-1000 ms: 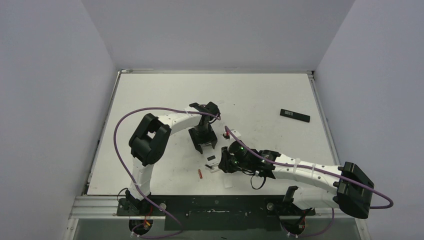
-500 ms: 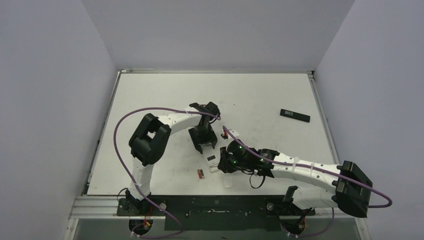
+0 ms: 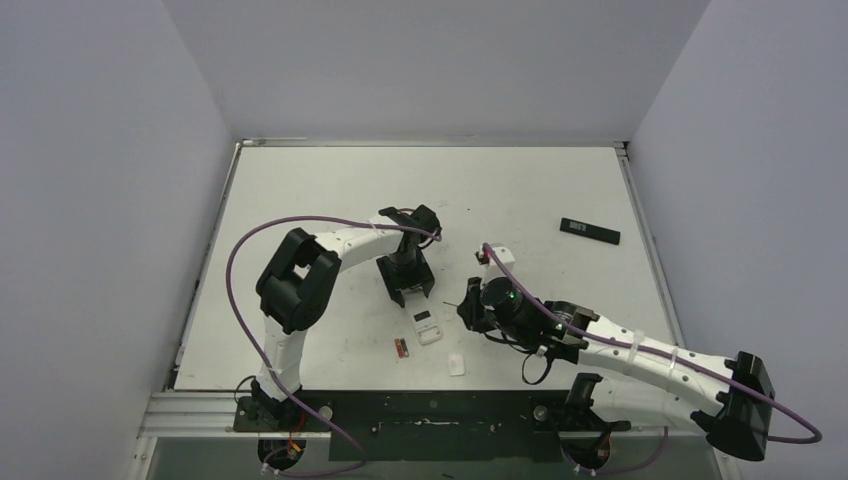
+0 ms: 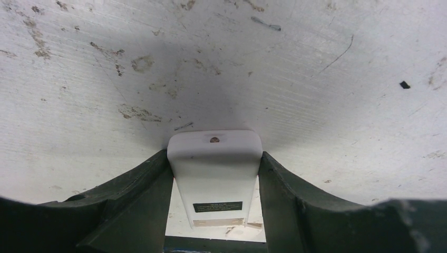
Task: Unload the batteries from the remote control
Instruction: Unload the battery from the remote control, then move the remote control to the center of the board.
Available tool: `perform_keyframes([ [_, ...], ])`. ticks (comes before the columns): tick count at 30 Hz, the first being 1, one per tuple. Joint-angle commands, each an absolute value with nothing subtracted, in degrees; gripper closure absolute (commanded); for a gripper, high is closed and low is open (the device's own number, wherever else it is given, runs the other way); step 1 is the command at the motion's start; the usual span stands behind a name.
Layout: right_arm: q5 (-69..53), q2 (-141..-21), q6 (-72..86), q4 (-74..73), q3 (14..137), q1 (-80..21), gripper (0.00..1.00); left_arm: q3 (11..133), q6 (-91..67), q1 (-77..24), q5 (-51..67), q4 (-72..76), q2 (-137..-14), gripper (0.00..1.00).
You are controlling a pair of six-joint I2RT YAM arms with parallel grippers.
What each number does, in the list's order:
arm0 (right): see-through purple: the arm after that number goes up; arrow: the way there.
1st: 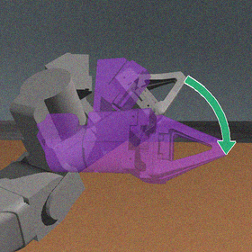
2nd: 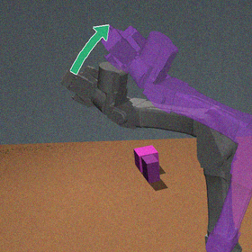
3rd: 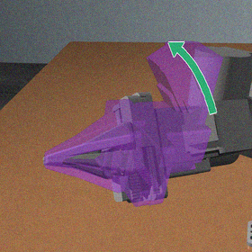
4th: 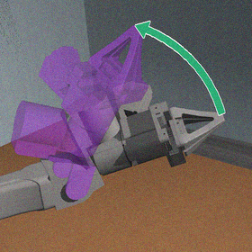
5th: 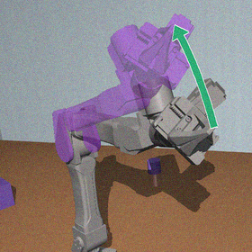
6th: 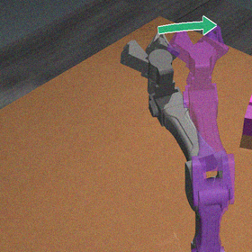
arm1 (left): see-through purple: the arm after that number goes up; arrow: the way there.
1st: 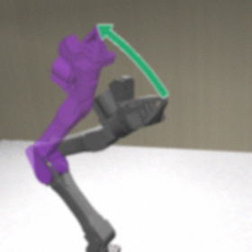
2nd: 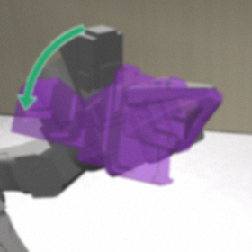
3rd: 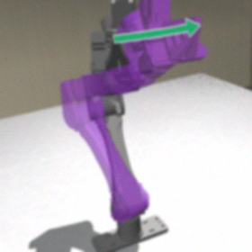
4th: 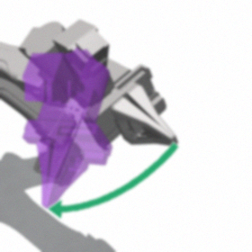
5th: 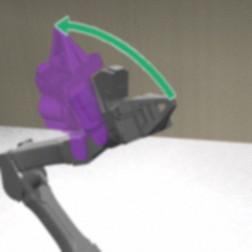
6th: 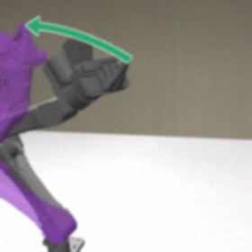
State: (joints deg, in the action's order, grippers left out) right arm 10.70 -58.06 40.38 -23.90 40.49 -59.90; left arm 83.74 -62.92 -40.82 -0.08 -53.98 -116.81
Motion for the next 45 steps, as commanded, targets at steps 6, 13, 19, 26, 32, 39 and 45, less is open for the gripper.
perform_keyframes([
  [6, 23.4, -51.3, 44.1, -29.5, 41.7, -58.5, 0.95, 80.4, -62.6, -36.0, -8.5, -54.7, -111.7, 1.00],
  [13, 22.5, -53.7, 44.4, -28.1, 41.4, -58.2, 0.95, 77.3, -63.3, -32.1, -8.4, -54.3, -105.0, 1.00],
  [19, 19.9, -57.0, 43.2, -26.4, 41.8, -57.9, 0.95, 74.2, -61.9, -26.4, -6.6, -53.3, -102.5, 1.00],
  [26, 20.6, -59.2, 43.3, -26.3, 42.0, -57.6, 0.95, 68.4, -59.6, -23.2, -6.1, -52.7, -99.4, 1.00],
  [32, 23.3, -58.5, 44.4, -26.3, 41.4, -57.2, 0.95, 64.0, -55.2, -21.5, -7.2, -52.8, -97.9, 1.00],
  [39, 25.9, -56.2, 45.2, -27.3, 40.4, -56.1, 0.95, 63.2, -49.8, -20.1, -8.8, -52.8, -97.4, 0.79],
  [45, 28.5, -54.8, 42.9, -29.9, 40.9, -53.0, 0.94, 62.1, -48.8, -19.6, -7.5, -51.9, -98.0, 0.58],
])
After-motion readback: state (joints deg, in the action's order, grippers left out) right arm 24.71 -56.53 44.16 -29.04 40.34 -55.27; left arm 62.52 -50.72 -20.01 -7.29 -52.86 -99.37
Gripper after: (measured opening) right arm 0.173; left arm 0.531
